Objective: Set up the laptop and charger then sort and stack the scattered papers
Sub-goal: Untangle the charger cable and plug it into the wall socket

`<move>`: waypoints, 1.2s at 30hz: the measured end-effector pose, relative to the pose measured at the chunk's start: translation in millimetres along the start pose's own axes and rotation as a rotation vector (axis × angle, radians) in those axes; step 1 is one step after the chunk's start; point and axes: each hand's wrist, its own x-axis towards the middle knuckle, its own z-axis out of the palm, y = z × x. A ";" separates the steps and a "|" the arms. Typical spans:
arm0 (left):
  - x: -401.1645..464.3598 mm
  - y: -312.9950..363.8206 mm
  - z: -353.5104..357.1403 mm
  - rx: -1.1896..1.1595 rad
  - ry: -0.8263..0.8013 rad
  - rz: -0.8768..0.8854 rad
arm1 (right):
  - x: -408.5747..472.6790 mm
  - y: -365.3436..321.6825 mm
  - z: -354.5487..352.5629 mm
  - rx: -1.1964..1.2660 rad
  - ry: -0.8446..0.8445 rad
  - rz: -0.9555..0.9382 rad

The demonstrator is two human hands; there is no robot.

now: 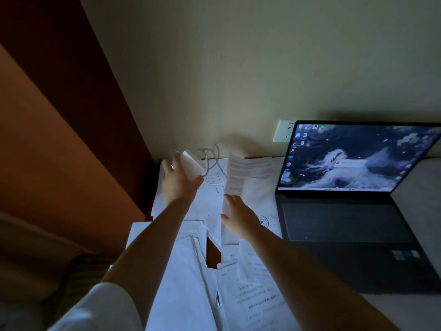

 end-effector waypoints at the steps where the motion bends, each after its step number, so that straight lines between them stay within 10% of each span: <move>1: -3.5 5.9 -10.1 -0.022 0.032 0.011 | -4.3 -1.8 -5.1 0.005 -0.012 -0.008; 12: -95.9 55.6 -82.8 -0.232 0.214 0.051 | -70.8 -10.1 -52.9 0.624 0.166 0.004; 22: -201.7 3.3 -68.9 -0.246 -0.009 -0.074 | -124.6 14.3 -44.8 1.210 0.156 0.428; 36: -201.3 -29.8 -68.9 -1.279 -0.114 -0.768 | -132.7 52.4 -32.0 1.346 0.456 0.729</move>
